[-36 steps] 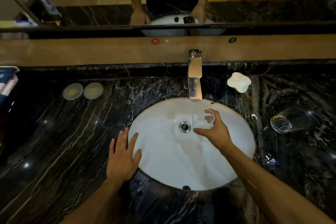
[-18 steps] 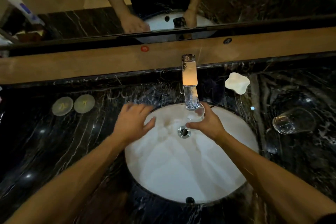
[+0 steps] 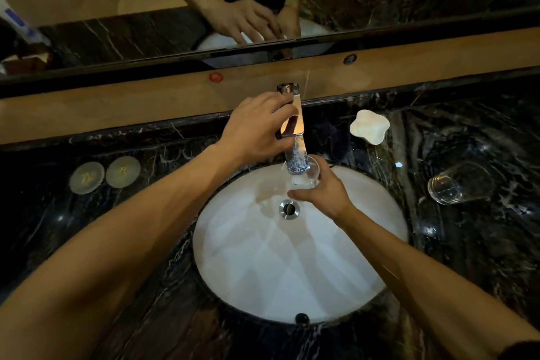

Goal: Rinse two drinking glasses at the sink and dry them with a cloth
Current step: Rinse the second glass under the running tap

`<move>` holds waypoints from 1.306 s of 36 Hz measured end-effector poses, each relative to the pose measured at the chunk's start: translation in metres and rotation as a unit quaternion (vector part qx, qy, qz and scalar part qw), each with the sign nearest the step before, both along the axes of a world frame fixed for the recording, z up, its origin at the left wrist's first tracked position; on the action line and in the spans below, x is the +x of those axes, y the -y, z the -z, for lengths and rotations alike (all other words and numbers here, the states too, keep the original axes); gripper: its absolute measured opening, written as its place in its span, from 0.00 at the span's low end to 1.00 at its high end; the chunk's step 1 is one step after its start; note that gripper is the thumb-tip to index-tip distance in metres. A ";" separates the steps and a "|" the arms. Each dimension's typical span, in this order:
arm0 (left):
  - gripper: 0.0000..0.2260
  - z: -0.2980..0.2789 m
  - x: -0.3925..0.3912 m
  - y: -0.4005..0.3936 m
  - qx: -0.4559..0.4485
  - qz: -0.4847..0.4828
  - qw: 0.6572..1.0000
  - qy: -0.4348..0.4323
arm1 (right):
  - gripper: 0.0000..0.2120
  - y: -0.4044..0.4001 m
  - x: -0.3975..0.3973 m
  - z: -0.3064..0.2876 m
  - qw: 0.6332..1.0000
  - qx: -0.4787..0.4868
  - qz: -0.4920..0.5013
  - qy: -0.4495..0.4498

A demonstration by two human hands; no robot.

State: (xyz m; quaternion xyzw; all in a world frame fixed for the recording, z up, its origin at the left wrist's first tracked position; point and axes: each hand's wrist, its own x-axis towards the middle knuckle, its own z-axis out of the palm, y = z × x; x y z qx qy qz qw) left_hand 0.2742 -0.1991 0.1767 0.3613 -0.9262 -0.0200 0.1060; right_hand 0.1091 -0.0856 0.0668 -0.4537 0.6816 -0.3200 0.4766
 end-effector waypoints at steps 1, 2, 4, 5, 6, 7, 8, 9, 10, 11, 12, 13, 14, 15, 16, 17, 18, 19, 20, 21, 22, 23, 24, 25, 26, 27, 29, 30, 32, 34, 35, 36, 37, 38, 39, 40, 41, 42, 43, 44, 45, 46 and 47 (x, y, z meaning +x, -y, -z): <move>0.21 -0.001 0.000 0.000 -0.003 0.000 1.000 0.006 | 0.37 0.000 0.000 0.000 1.000 0.000 0.001 0.001; 0.21 -0.002 0.000 0.001 -0.008 0.002 1.000 0.009 | 0.37 -0.001 0.001 0.001 1.000 0.000 0.002 0.003; 0.20 -0.006 0.000 0.001 -0.018 0.010 1.000 0.008 | 0.38 -0.001 0.001 0.002 1.000 -0.002 0.001 0.004; 0.20 -0.008 -0.001 0.002 -0.022 0.016 1.000 0.007 | 0.38 -0.002 0.002 0.003 1.000 -0.003 -0.001 0.004; 0.19 -0.009 -0.001 0.003 -0.024 0.019 0.999 0.007 | 0.38 -0.002 0.002 0.003 1.000 -0.004 -0.003 0.003; 0.19 -0.011 -0.002 0.005 -0.024 0.018 1.000 0.007 | 0.38 -0.002 0.002 0.003 1.000 -0.004 -0.003 0.001; 0.19 -0.013 -0.003 0.006 -0.022 0.012 1.000 0.005 | 0.38 -0.003 0.003 0.003 1.000 -0.004 -0.003 0.001; 0.19 -0.014 -0.003 0.008 -0.020 0.003 1.000 -0.001 | 0.38 -0.003 0.004 0.003 1.000 -0.003 -0.003 0.001; 0.18 -0.015 -0.004 0.010 -0.017 -0.003 1.000 -0.010 | 0.38 -0.004 0.004 0.003 1.000 -0.002 -0.002 0.002; 0.18 -0.017 -0.004 0.012 -0.013 -0.006 1.000 -0.020 | 0.38 -0.005 0.005 0.004 1.000 0.001 -0.002 0.003; 0.16 -0.019 -0.005 0.013 -0.008 -0.007 0.999 -0.030 | 0.38 -0.005 0.005 0.004 1.000 0.003 -0.002 0.004; 0.15 -0.021 -0.006 0.014 0.001 -0.010 0.999 -0.038 | 0.38 -0.005 0.005 0.004 1.000 0.006 -0.002 0.004; 0.14 -0.024 -0.006 0.015 0.012 -0.014 0.999 -0.046 | 0.38 -0.006 0.005 0.004 1.000 0.010 -0.002 0.004; 0.14 -0.026 -0.007 0.016 0.022 -0.019 0.998 -0.050 | 0.37 -0.006 0.004 0.003 1.000 0.013 -0.002 0.004; 0.14 -0.028 -0.007 0.016 0.029 -0.023 0.998 -0.052 | 0.36 -0.006 0.004 0.003 1.000 0.016 -0.001 0.004; 0.14 -0.028 -0.007 0.016 0.032 -0.025 0.998 -0.052 | 0.35 -0.007 0.004 0.003 1.000 0.018 -0.001 0.003; 0.14 -0.028 -0.007 0.015 0.035 -0.027 0.998 -0.052 | 0.35 -0.008 0.003 0.003 1.000 0.021 0.000 0.001; 0.13 -0.027 -0.007 0.013 0.038 -0.029 0.997 -0.053 | 0.35 -0.008 0.003 0.002 1.000 0.022 -0.001 0.000; 0.13 -0.025 -0.006 0.012 0.040 -0.030 0.997 -0.056 | 0.35 -0.009 0.003 0.002 1.000 0.023 -0.001 -0.001; 0.13 -0.023 -0.005 0.011 0.044 -0.030 0.997 -0.061 | 0.35 -0.009 0.003 0.003 1.000 0.023 -0.002 -0.002; 0.13 -0.021 -0.004 0.009 0.049 -0.030 0.996 -0.068 | 0.35 -0.009 0.003 0.003 1.000 0.024 -0.002 -0.002; 0.14 -0.018 -0.003 0.008 0.056 -0.030 0.995 -0.076 | 0.34 -0.010 0.003 0.004 1.000 0.023 -0.002 -0.003; 0.17 -0.015 -0.002 0.006 0.063 -0.030 0.994 -0.084 | 0.34 -0.010 0.002 0.004 1.000 0.022 -0.003 -0.006; 0.20 -0.011 0.001 0.003 0.071 -0.034 0.992 -0.095 | 0.34 -0.011 0.002 0.004 1.000 0.021 -0.004 -0.008; 0.23 -0.006 0.004 -0.002 0.078 -0.044 0.990 -0.113 | 0.35 -0.012 0.002 0.005 1.000 0.019 -0.004 -0.009; 0.25 0.001 0.010 -0.009 0.085 -0.062 0.985 -0.135 | 0.35 -0.012 0.003 0.006 1.000 0.017 -0.004 -0.010; 0.24 0.018 0.028 -0.026 0.094 -0.120 0.973 -0.172 | 0.36 -0.014 0.003 0.007 1.000 0.014 -0.003 -0.010; 0.24 0.030 0.040 -0.035 0.100 -0.153 0.966 -0.185 | 0.36 -0.015 0.003 0.008 1.000 0.013 -0.002 -0.009; 0.23 0.055 0.067 -0.058 0.123 -0.224 0.946 -0.199 | 0.36 -0.017 0.002 0.011 1.000 0.013 -0.001 -0.010; 0.24 0.080 0.093 -0.082 0.144 -0.279 0.931 -0.185 | 0.36 -0.019 0.001 0.012 1.000 0.013 -0.002 -0.010; 0.25 0.092 0.105 -0.094 0.149 -0.295 0.930 -0.163 | 0.37 -0.019 0.001 0.013 1.000 0.014 -0.002 -0.010; 0.26 0.104 0.116 -0.107 0.150 -0.306 0.931 -0.134 | 0.37 -0.020 0.001 0.013 1.000 0.014 -0.002 -0.011; 0.27 0.115 0.127 -0.119 0.147 -0.315 0.932 -0.105 | 0.38 -0.020 0.001 0.013 1.000 0.014 -0.001 -0.013; 0.29 0.126 0.138 -0.131 0.146 -0.327 0.930 -0.078 | 0.38 -0.021 0.001 0.014 1.000 0.014 -0.001 -0.014; 0.30 0.135 0.148 -0.143 0.149 -0.344 0.925 -0.054 | 0.38 -0.021 0.001 0.014 1.000 0.013 0.000 -0.015; 0.30 0.144 0.159 -0.154 0.155 -0.366 0.917 -0.033 | 0.38 -0.022 0.002 0.014 1.000 0.013 0.001 -0.016; 0.31 0.152 0.169 -0.165 0.160 -0.389 0.907 -0.017 | 0.38 -0.022 0.002 0.014 1.000 0.013 0.002 -0.017; 0.32 0.159 0.176 -0.173 0.165 -0.411 0.897 -0.005 | 0.38 -0.023 0.002 0.014 1.000 0.014 0.003 -0.017; 0.33 0.164 0.182 -0.180 0.167 -0.427 0.889 0.005 | 0.38 -0.023 0.002 0.015 1.000 0.015 0.005 -0.017; 0.34 0.169 0.185 -0.185 0.169 -0.438 0.883 0.012 | 0.38 -0.024 0.002 0.016 1.000 0.018 0.006 -0.016; 0.34 0.172 0.186 -0.187 0.169 -0.445 0.879 0.016 | 0.38 -0.024 0.002 0.016 1.000 0.020 0.007 -0.015; 0.35 0.174 0.187 -0.188 0.168 -0.448 0.878 0.015 | 0.38 -0.024 0.002 0.016 1.000 0.022 0.008 -0.014; 0.35 0.176 0.187 -0.187 0.166 -0.449 0.878 0.013 | 0.38 -0.024 0.002 0.016 1.000 0.026 0.009 -0.014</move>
